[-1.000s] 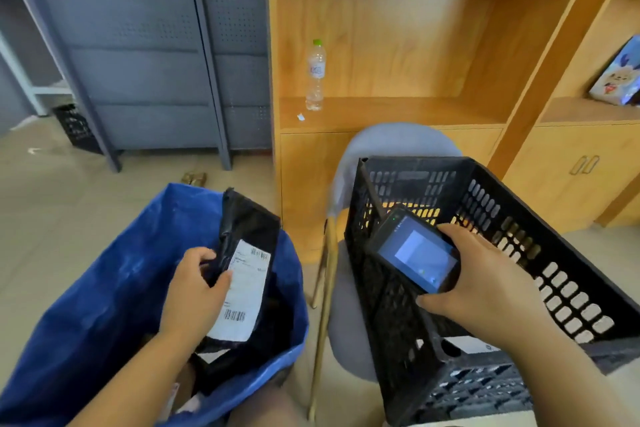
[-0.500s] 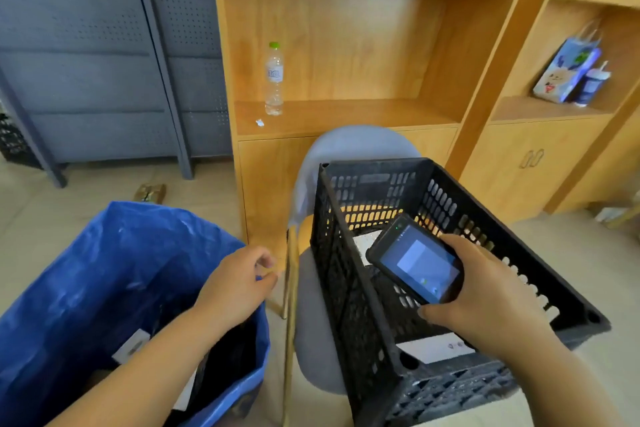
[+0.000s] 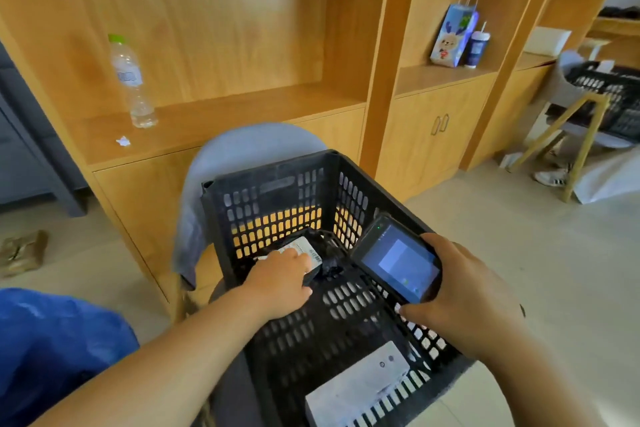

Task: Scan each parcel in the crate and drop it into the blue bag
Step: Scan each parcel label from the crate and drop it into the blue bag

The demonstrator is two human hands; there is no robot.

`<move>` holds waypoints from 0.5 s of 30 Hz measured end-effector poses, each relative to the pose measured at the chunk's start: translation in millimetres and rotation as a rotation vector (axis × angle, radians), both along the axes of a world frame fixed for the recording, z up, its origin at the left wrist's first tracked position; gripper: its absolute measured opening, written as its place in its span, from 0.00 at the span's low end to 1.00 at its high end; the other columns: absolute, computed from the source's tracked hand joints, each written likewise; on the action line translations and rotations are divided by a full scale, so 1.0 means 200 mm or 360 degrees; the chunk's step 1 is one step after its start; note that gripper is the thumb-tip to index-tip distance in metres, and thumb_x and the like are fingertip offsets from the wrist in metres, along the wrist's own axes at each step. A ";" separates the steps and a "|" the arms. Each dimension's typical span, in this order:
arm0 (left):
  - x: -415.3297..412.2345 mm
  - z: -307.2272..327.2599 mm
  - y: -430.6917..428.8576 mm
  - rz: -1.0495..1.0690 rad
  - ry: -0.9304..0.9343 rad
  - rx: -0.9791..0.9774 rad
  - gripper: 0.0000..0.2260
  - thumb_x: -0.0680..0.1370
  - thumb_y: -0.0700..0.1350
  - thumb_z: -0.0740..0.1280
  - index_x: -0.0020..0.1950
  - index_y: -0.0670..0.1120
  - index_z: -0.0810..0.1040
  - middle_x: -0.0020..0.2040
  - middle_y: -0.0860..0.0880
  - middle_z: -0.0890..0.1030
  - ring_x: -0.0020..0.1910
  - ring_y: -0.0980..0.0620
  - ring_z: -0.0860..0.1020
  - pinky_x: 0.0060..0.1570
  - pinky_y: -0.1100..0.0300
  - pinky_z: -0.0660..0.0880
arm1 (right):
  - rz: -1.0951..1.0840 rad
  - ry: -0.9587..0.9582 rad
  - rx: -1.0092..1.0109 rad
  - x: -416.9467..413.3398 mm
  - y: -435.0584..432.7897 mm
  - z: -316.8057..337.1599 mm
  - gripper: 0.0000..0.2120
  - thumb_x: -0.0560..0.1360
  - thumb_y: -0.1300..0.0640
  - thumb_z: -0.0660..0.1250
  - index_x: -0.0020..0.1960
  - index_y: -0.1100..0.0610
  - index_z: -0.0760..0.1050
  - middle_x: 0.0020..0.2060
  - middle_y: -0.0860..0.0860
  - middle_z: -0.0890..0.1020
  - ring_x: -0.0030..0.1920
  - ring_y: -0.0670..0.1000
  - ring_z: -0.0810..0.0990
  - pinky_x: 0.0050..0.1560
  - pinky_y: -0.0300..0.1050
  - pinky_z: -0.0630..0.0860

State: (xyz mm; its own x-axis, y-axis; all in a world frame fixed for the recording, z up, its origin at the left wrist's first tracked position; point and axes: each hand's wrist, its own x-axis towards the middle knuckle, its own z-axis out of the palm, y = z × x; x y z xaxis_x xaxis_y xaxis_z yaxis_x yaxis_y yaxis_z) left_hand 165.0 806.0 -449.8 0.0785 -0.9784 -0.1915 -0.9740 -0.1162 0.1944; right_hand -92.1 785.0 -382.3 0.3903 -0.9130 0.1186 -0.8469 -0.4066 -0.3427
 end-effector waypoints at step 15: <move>-0.52 -0.49 -0.14 -0.0596 -0.0300 0.1085 0.54 0.67 0.73 0.64 0.78 0.45 0.38 0.77 0.40 0.54 0.72 0.34 0.59 0.67 0.42 0.63 | -0.0036 0.0141 0.0143 -0.06 -0.16 -0.16 0.42 0.60 0.44 0.75 0.68 0.49 0.60 0.53 0.49 0.74 0.50 0.52 0.74 0.45 0.48 0.74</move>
State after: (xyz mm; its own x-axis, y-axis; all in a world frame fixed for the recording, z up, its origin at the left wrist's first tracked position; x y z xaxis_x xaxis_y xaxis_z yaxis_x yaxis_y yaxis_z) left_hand 60.2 777.4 -547.5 -0.1413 -0.6182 -0.7732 -0.9812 0.1911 0.0265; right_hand -103.7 753.9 -415.1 0.3748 -0.9271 0.0021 -0.8841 -0.3581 -0.3001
